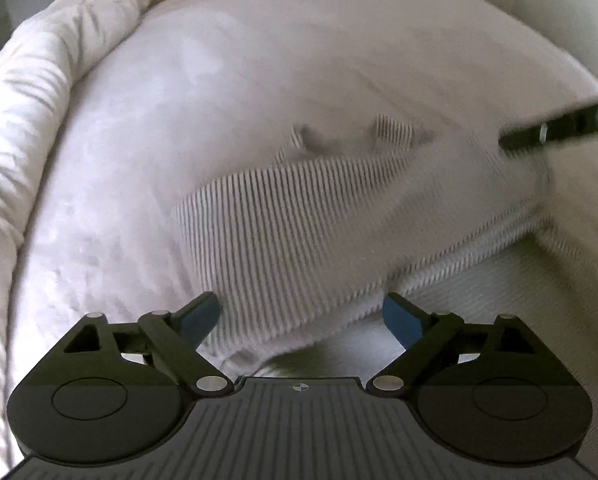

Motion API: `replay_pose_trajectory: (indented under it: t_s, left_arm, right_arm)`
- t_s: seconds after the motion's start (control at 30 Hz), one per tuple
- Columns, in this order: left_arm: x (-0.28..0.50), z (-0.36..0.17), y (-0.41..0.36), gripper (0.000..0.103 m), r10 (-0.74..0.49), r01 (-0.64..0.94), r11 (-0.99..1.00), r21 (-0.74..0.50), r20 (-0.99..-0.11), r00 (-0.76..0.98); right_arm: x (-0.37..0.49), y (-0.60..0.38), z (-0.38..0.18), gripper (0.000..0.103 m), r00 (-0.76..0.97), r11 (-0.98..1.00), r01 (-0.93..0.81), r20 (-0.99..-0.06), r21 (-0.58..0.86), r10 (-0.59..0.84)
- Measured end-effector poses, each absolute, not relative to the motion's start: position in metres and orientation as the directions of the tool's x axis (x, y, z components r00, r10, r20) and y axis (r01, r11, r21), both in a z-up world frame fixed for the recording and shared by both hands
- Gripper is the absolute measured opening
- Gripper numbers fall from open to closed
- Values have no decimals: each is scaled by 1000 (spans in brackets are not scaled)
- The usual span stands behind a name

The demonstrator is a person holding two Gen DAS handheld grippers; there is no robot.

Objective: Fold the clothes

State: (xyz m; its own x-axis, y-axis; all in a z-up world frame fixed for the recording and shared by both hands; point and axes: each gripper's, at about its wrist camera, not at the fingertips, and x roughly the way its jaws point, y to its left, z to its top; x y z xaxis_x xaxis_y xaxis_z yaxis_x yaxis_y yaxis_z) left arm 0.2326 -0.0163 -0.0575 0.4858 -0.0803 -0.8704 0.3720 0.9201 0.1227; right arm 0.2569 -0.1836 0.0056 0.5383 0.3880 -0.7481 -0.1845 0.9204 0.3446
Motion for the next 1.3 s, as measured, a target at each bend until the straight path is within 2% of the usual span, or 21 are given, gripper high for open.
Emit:
replay_pose_trajectory:
  t_s: [0.1, 0.17, 0.23, 0.33, 0.43, 0.5, 0.57, 0.63, 0.7, 0.8, 0.87, 0.97, 1.03, 1.1, 1.13, 1.2, 1.27, 1.3]
  left_arm:
    - [233, -65, -5, 93, 22, 354, 904, 240, -853, 522]
    - [238, -69, 6, 93, 76, 311, 911, 271, -851, 520]
    - [240, -69, 13, 94, 91, 300, 914, 274, -858, 506]
    - [235, -61, 19, 94, 70, 335, 903, 268, -862, 502]
    - [232, -45, 26, 94, -14, 360, 913, 191, -868, 497]
    - [230, -29, 30, 94, -143, 372, 927, 58, -860, 489]
    - [234, -25, 26, 94, -204, 396, 918, 8, -847, 490]
    - [237, -38, 16, 94, -158, 443, 892, 92, -854, 495]
    - [240, -57, 9, 94, -87, 484, 854, 189, -866, 492]
    - [245, -73, 27, 96, 4, 453, 850, 269, -863, 506]
    - [249, -70, 44, 98, -21, 426, 879, 214, -876, 482]
    - [241, -60, 50, 97, -72, 425, 893, 151, -882, 465]
    - [231, -47, 48, 96, -104, 440, 887, 140, -868, 486]
    - [232, -27, 48, 96, -233, 434, 901, 9, -834, 500]
    - [239, -21, 47, 96, -305, 425, 902, -76, -808, 504]
    - [246, -9, 49, 96, -454, 393, 879, -270, -726, 516]
    - [258, -11, 41, 96, -493, 366, 867, -337, -682, 540]
    - [266, -18, 33, 81, -477, 347, 877, -332, -688, 548]
  right_arm:
    - [248, -176, 19, 13, 581, 944, -197, -745, 263, 329]
    - [248, -171, 4, 13, 564, 970, -202, -794, 133, 227]
    - [248, -165, -12, 13, 546, 978, -210, -830, -1, 116]
    - [245, -170, -24, 15, 522, 987, -155, -852, -52, 37]
    - [234, -183, -7, 23, 558, 999, -48, -830, -25, 6]
    - [223, -187, 7, 28, 592, 1000, -14, -805, 20, 25]
    - [212, -177, 15, 44, 631, 999, -45, -775, -3, 26]
    - [204, -158, 12, 54, 650, 990, -120, -759, -76, 21]
    - [203, -146, -3, 54, 630, 977, -159, -776, -140, -9]
    - [202, -133, -27, 56, 605, 951, -204, -793, -231, -63]
    - [200, -133, -36, 63, 615, 946, -202, -785, -252, -78]
    - [200, -129, -26, 63, 624, 954, -188, -778, -236, -69]
    - [198, -135, -12, 63, 631, 975, -157, -775, -159, -25]
    - [199, -143, 4, 52, 642, 990, -134, -765, -50, 48]
    - [200, -147, 12, 41, 648, 992, -124, -757, 5, 85]
    - [214, -155, 17, 37, 646, 984, -96, -743, 150, 176]
    - [230, -160, 17, 37, 641, 956, -55, -724, 287, 254]
    - [239, -159, 8, 37, 634, 950, -43, -726, 309, 265]
